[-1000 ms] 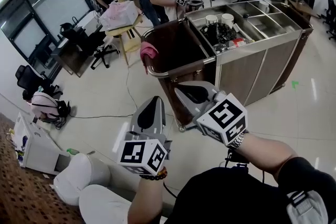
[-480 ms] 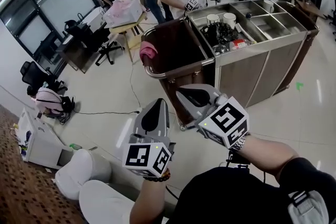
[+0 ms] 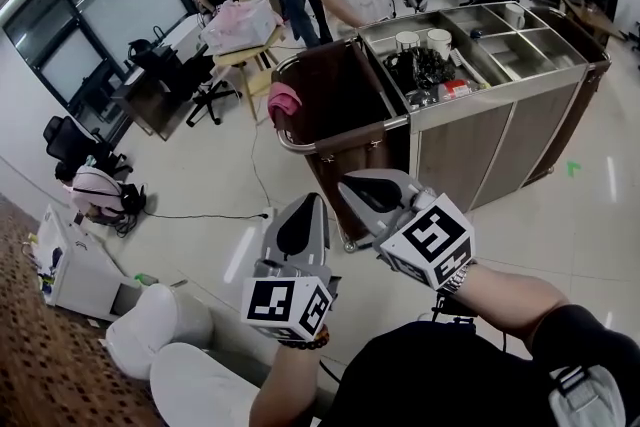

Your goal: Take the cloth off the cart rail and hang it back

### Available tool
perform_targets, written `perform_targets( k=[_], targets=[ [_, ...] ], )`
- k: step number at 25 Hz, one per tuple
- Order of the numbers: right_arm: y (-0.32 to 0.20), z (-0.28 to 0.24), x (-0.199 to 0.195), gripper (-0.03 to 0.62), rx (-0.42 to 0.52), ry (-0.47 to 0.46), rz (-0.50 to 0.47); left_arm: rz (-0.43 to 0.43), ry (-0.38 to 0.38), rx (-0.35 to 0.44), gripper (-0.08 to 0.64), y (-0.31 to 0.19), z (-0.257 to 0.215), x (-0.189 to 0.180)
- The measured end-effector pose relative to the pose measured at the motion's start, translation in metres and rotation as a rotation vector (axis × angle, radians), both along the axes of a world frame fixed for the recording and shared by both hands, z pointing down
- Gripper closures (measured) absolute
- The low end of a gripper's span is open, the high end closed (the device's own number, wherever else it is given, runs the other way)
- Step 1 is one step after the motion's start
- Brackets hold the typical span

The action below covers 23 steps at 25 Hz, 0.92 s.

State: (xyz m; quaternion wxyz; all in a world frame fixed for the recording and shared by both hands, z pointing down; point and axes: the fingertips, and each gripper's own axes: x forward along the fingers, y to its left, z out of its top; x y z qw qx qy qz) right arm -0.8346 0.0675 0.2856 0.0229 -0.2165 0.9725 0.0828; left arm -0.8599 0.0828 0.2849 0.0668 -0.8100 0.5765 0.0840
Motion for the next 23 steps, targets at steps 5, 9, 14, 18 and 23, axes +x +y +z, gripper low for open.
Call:
perform_targets(
  k=[5,9,14,18,23],
  targets=[
    [0.0043,-0.001,0.002,0.592,0.004,-0.002,-0.001,-0.002,-0.004,0.002,0.557,0.0034,-0.0015,0.0022],
    [0.0048,-0.0006,0.0022,0.592,0.005,-0.001,-0.001,0.002,-0.005,0.001,0.557,0.0029,-0.0007,0.0036],
    [0.0039,-0.0004,0.0037,0.592,0.005,-0.001,0.0,0.002,-0.005,0.0,0.557,0.0013,-0.001,0.0048],
    [0.0035,-0.0005,0.0035,0.592,0.005,0.0,-0.001,0.001,-0.003,-0.002,0.557,0.0003,-0.0009,0.0048],
    [0.0044,-0.0007,0.0029,0.592,0.003,0.0,-0.001,0.002,-0.003,-0.001,0.557,0.0012,-0.0021,0.0046]
  ],
)
